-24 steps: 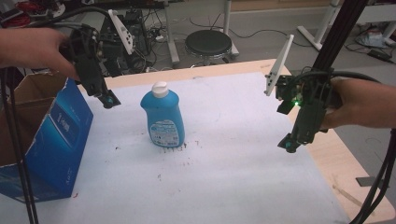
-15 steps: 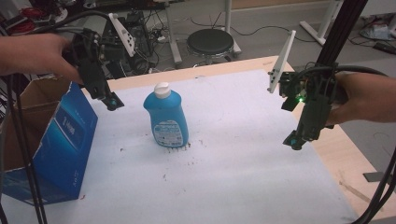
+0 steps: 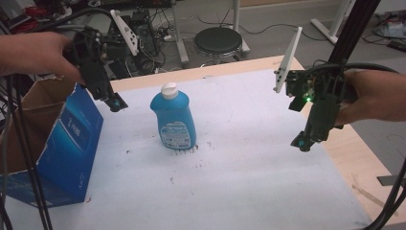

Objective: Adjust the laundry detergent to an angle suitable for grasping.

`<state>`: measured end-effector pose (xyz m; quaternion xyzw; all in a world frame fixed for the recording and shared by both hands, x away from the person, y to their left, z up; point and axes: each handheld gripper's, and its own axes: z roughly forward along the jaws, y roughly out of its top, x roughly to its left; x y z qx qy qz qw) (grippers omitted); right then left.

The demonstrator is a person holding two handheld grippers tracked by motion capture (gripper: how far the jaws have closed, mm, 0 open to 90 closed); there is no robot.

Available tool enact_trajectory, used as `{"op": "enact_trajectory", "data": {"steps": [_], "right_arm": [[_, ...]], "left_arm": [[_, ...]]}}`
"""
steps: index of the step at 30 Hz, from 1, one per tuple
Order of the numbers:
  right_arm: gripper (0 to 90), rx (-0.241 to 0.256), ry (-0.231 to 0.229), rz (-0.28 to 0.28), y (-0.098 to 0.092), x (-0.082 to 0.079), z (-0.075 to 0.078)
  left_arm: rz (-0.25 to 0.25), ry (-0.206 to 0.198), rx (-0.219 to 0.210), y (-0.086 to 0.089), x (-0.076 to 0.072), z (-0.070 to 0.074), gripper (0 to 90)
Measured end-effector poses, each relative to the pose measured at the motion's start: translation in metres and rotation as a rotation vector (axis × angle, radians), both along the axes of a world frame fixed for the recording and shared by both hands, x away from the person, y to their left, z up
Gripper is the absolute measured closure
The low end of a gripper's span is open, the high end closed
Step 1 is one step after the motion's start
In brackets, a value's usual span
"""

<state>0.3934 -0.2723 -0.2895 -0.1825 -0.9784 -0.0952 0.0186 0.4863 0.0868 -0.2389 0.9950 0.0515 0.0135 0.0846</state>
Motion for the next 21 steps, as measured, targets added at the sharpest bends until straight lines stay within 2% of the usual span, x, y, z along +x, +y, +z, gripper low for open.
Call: {"op": "enact_trajectory", "data": {"steps": [7, 9, 11, 12, 14, 16, 18, 19, 20, 21], "right_arm": [[2.2, 0.000, -0.010, -0.006, 0.0002, 0.0000, 0.0006], [2.1, 0.004, -0.032, -0.010, -0.0001, 0.0007, 0.0000], [2.1, 0.035, -0.052, -0.020, -0.0017, 0.0014, -0.0004], [2.2, 0.084, -0.079, -0.034, -0.0040, 0.0018, -0.0016], [2.2, 0.122, -0.107, -0.050, -0.0061, 0.0022, -0.0031], [2.2, 0.137, -0.118, -0.054, -0.0070, 0.0028, -0.0040], [2.2, 0.164, -0.155, -0.053, -0.0073, 0.0028, -0.0038], [2.2, 0.164, -0.155, -0.053, -0.0073, 0.0028, -0.0038], [2.2, 0.199, -0.166, -0.059, -0.0071, 0.0033, -0.0023], [2.2, 0.199, -0.166, -0.059, -0.0071, 0.0033, -0.0023]], "left_arm": [[0.004, -0.004, 0.002, 0.0013, -0.0015, 0.0005, 5.7], [0.006, -0.003, 0.004, 0.0007, -0.0021, 0.0004, 5.6], [0.002, -0.002, 0.008, 0.0000, -0.0027, 0.0008, 5.7], [0.002, -0.002, 0.008, -0.0003, -0.0028, 0.0010, 5.7], [0.005, -0.002, 0.010, -0.0010, -0.0034, 0.0007, 5.6], [0.004, 0.002, 0.015, -0.0010, -0.0037, 0.0005, 5.6], [0.004, 0.003, 0.021, -0.0010, -0.0046, 0.0002, 5.7], [0.004, 0.003, 0.021, -0.0010, -0.0046, 0.0002, 5.6], [0.009, 0.002, 0.021, -0.0013, -0.0050, 0.0000, 5.6], [0.009, 0.002, 0.021, -0.0013, -0.0050, 0.0000, 5.7]]}}
